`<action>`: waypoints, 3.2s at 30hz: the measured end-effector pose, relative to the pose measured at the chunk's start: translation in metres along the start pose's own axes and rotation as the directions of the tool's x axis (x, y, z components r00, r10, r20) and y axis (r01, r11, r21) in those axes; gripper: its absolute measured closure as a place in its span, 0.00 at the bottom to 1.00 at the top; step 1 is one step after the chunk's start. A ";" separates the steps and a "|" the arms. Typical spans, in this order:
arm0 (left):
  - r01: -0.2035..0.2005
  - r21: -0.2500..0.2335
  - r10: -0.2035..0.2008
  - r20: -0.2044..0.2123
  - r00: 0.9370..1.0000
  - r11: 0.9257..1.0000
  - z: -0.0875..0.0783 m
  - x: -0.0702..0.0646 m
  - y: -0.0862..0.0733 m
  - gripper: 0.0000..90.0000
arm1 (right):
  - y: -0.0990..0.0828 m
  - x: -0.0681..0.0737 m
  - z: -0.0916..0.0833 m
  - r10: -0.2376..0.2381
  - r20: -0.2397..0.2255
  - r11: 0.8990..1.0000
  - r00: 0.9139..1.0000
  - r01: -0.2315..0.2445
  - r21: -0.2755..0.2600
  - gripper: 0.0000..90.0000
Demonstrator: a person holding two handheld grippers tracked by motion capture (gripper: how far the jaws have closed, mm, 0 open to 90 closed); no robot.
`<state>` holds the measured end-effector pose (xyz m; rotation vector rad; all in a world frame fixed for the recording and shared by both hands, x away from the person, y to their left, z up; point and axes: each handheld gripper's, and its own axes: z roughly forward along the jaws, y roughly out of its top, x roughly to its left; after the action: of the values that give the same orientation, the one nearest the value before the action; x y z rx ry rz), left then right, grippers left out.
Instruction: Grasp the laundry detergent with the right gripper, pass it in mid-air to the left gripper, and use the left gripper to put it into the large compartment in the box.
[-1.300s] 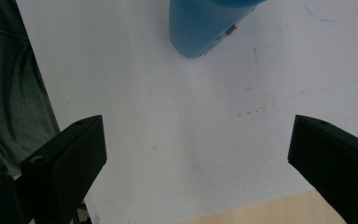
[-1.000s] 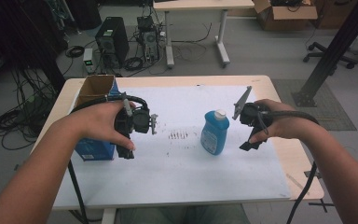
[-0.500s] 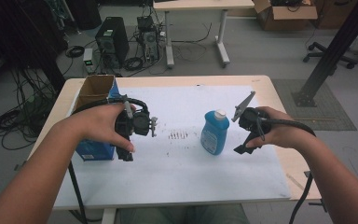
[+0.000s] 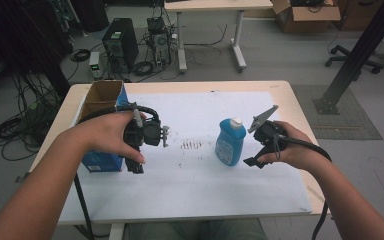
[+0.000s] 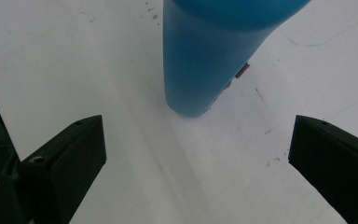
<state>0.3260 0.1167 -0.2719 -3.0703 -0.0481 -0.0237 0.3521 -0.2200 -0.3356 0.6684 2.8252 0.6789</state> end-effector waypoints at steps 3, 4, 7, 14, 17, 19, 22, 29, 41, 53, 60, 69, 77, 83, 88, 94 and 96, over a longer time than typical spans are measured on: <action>-0.003 -0.003 0.003 -0.005 1.000 1.000 -0.001 0.000 -0.001 0.08 | -0.003 0.003 0.006 0.013 0.003 1.000 1.000 -0.013 -0.021 0.04; -0.003 -0.003 0.003 -0.005 1.000 1.000 -0.001 0.000 -0.001 0.08 | -0.003 0.003 0.006 0.013 0.003 1.000 1.000 -0.013 -0.021 0.04; -0.003 -0.006 0.003 -0.006 1.000 1.000 0.000 -0.001 -0.002 0.08 | -0.005 0.004 0.009 0.029 0.005 0.999 1.000 -0.029 -0.035 0.04; 0.002 -0.003 -0.002 -0.013 1.000 1.000 0.002 0.000 -0.003 0.07 | -0.011 0.002 0.015 0.087 0.019 0.993 0.996 -0.086 -0.080 0.04; 0.001 -0.002 -0.001 -0.013 1.000 1.000 0.002 0.001 -0.003 0.07 | -0.012 0.001 0.016 0.101 0.019 0.991 0.995 -0.099 -0.090 0.04; -0.002 -0.004 0.002 -0.010 1.000 1.000 0.002 0.001 -0.003 0.07 | -0.013 0.002 0.019 0.110 0.019 0.988 0.994 -0.107 -0.107 0.04; -0.001 -0.004 0.001 -0.010 1.000 1.000 0.003 0.002 -0.003 0.07 | -0.014 0.003 0.022 0.122 0.018 0.986 0.992 -0.119 -0.113 0.04; 0.001 -0.006 -0.001 -0.022 1.000 1.000 0.004 0.003 -0.003 0.07 | -0.014 0.005 0.030 0.176 0.038 0.971 0.984 -0.167 -0.173 0.03; 0.006 -0.002 -0.006 -0.021 1.000 1.000 0.006 0.004 -0.004 0.06 | -0.015 0.006 0.043 0.241 0.058 0.942 0.969 -0.220 -0.252 0.03; 0.001 -0.003 -0.001 -0.028 1.000 1.000 0.007 0.005 -0.001 0.06 | -0.019 0.012 0.055 0.302 0.102 0.906 0.948 -0.252 -0.341 0.02; 0.000 -0.001 0.000 -0.023 1.000 1.000 0.008 0.004 -0.001 0.06 | -0.018 0.015 0.063 0.331 0.100 0.883 0.938 -0.270 -0.383 0.02; 0.002 -0.004 -0.002 -0.024 1.000 1.000 0.010 0.004 -0.003 0.06 | -0.015 0.017 0.070 0.351 0.106 0.860 0.930 -0.276 -0.429 0.01; 0.002 -0.003 -0.002 -0.020 1.000 1.000 0.011 0.004 -0.004 0.06 | -0.014 0.018 0.073 0.371 0.100 0.834 0.923 -0.284 -0.473 0.01; 0.001 -0.006 -0.001 -0.019 1.000 1.000 0.011 0.003 -0.004 0.06 | -0.012 0.019 0.075 0.376 0.092 0.826 0.922 -0.288 -0.485 0.01; 0.002 -0.003 -0.002 -0.019 1.000 1.000 0.012 0.003 -0.004 0.06 | -0.013 0.019 0.077 0.381 0.092 0.824 0.920 -0.293 -0.486 0.01; 0.002 -0.003 -0.002 -0.017 1.000 1.000 0.013 0.003 -0.004 0.06 | -0.014 0.020 0.080 0.401 0.095 0.810 0.911 -0.305 -0.501 0.04; 0.001 -0.002 -0.001 -0.017 1.000 1.000 0.013 0.003 -0.004 0.06 | -0.015 0.020 0.080 0.406 0.098 0.805 0.909 -0.305 -0.509 0.06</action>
<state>0.3289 0.1215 -0.2846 -3.0719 -0.0491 -0.0502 0.3491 -0.1909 -0.4144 1.1048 2.2148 1.2461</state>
